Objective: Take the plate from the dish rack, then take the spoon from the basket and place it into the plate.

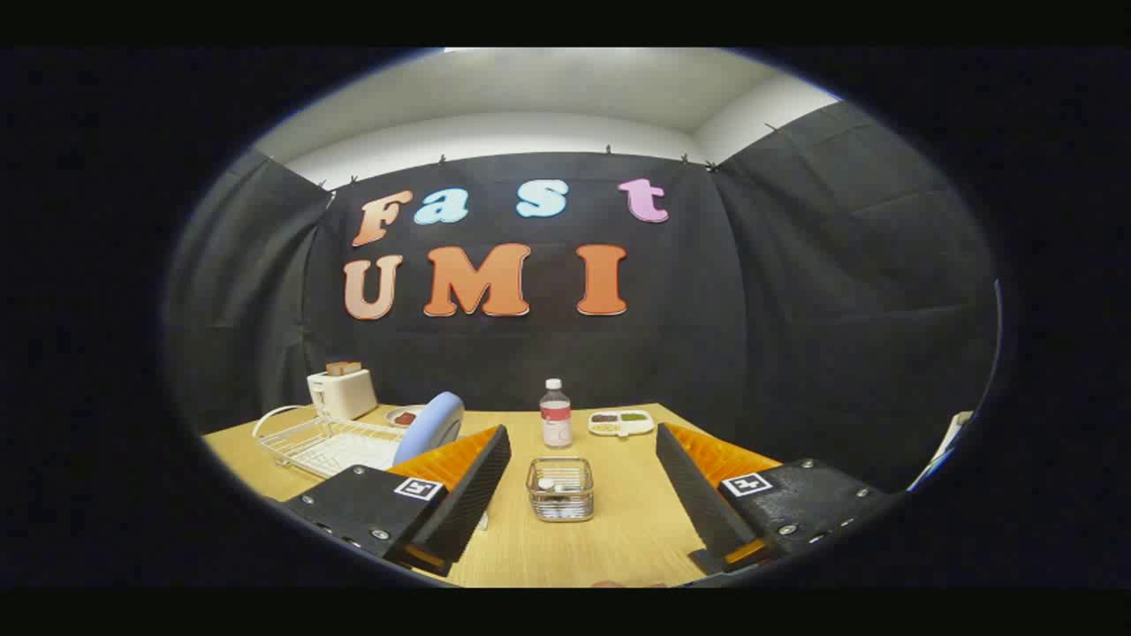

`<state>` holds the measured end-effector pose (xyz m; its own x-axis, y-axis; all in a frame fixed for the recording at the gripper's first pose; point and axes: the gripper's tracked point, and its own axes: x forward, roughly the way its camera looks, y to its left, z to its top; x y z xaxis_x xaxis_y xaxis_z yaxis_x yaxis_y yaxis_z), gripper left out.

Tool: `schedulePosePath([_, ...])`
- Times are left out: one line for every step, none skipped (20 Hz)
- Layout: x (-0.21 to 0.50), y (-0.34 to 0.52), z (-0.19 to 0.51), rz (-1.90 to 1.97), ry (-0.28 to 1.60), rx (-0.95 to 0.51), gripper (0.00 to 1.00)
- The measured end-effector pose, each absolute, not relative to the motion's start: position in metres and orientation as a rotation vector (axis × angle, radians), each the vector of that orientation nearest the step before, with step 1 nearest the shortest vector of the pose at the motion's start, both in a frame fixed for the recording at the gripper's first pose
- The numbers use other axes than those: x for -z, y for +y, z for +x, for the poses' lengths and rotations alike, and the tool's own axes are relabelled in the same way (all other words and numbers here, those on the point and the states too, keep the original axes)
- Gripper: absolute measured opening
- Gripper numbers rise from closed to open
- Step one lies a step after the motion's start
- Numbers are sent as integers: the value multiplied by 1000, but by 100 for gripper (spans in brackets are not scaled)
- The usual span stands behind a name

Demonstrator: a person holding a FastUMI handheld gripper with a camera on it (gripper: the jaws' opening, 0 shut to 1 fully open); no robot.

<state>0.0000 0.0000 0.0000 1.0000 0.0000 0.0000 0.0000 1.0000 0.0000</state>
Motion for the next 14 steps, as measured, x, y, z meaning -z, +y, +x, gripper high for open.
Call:
schedulePosePath([5, 3, -3, 23, 13, -11, 99])
schedulePosePath([9, 5, -5, 42, 27, -18, 99])
schedulePosePath([13, 4, -6, 51, 38, -18, 99])
schedulePosePath([16, 2, -7, 53, 47, -12, 99])
schedulePosePath([19, -1, -9, 52, 52, -7, 99])
schedulePosePath([20, -3, -11, 51, 55, -3, 99])
schedulePosePath([21, -5, -12, 51, 58, 1, 99])
schedulePosePath([21, -7, -13, 51, 64, 5, 99])
schedulePosePath([23, -9, -14, 48, 68, 9, 99])
schedulePosePath([23, -9, -14, 42, 72, 15, 99])
schedulePosePath([24, -9, -12, 35, 78, 19, 99])
schedulePosePath([24, -7, -10, 28, 82, 18, 99])
schedulePosePath([22, -4, -9, 24, 82, 13, 99])
schedulePosePath([20, 0, -6, 24, 83, 8, 99])
